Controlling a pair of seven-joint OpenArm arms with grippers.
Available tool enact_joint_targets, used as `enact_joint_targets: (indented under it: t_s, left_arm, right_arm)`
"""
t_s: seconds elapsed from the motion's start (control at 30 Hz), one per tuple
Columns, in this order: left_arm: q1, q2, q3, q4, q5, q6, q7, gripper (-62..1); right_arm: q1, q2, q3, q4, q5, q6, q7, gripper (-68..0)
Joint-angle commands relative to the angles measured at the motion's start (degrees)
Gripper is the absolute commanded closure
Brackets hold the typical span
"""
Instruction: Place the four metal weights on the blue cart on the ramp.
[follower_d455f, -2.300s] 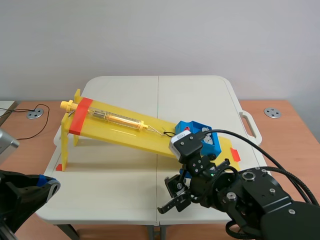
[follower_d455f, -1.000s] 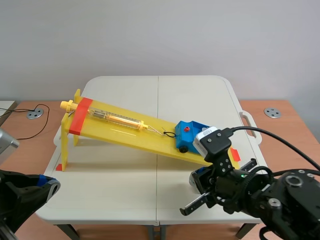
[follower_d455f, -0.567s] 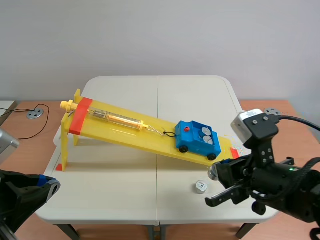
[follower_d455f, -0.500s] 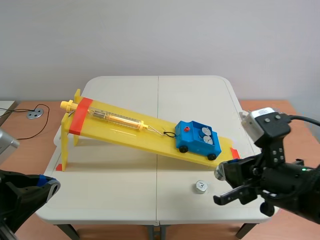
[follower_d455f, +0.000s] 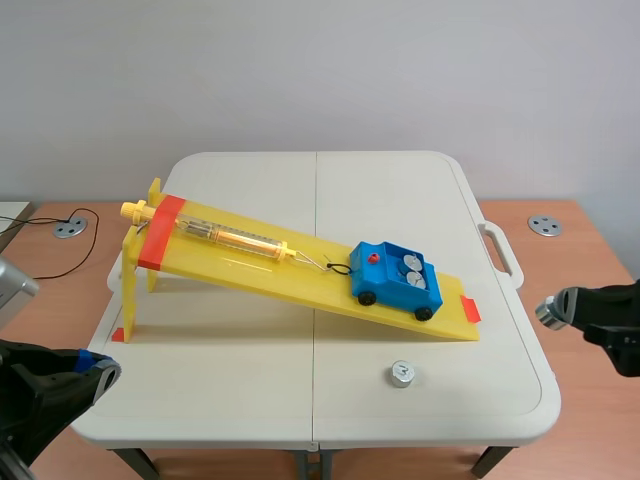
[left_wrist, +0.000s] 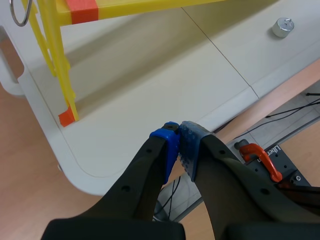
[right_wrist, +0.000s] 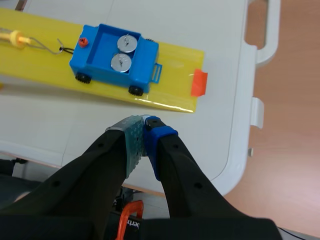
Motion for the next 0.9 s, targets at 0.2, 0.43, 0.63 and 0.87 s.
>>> enact_joint_targets:
  t_s: [0.2,0.43,0.63,0.87]
  left_arm:
    - [-0.2,1.1,-1.1,4.2,-4.3,-1.4,-4.7,-3.1]
    - [-0.2,1.1,-1.1,4.2,-4.3,-1.4,-4.7,-3.1]
    - [-0.2,1.1,-1.1,4.2,-4.3,-1.4,-4.7,-3.1]
    - [-0.2,1.1,-1.1,4.2,-4.3,-1.4,-4.7,-3.1]
  right_arm:
    - [10.4,-4.2,-2.0,2.0,4.6,2.6,7.5,-0.6]
    - [18.9,-7.0,-4.5,-5.3,4.2,2.6,7.6,-0.6]
    - [25.5,-8.9,-6.6,-11.7,3.2,2.6,7.6,-0.6]
    - [31.1,-10.3,-8.5,-18.8,0.9,2.6,8.9,-0.6]
